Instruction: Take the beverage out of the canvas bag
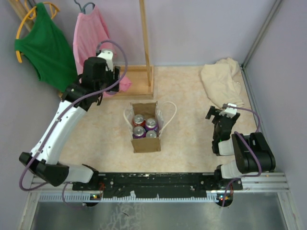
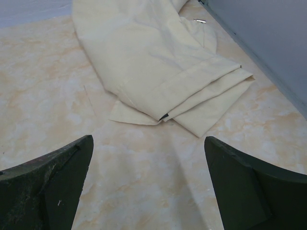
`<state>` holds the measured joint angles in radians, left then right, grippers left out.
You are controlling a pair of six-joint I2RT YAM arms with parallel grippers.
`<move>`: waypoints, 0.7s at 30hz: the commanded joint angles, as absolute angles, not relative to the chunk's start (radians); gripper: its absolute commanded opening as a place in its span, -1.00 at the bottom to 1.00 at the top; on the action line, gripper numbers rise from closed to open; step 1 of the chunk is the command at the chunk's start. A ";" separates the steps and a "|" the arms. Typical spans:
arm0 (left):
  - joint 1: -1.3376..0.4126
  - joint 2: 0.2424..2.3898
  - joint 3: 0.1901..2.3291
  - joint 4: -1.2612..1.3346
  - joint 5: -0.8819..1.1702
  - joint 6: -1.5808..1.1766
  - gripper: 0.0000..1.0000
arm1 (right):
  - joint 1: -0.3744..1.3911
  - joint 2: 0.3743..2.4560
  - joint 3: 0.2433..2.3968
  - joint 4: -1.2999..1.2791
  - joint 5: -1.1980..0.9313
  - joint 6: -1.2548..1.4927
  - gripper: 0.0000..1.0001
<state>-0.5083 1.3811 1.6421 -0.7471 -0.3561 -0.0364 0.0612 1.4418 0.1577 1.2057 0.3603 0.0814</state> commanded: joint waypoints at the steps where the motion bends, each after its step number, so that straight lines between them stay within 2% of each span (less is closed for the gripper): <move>1: -0.444 1.283 1.547 -0.682 -0.387 -0.036 -1.00 | 0.057 1.445 0.164 1.247 0.362 0.072 0.98; 13: -0.416 1.130 1.143 -0.601 -0.240 -0.174 -1.00 | 0.056 1.445 0.164 1.248 0.362 0.071 0.98; 21: -0.414 1.078 0.912 -0.452 -0.265 -0.239 -1.00 | 0.056 1.444 0.164 1.247 0.361 0.072 0.98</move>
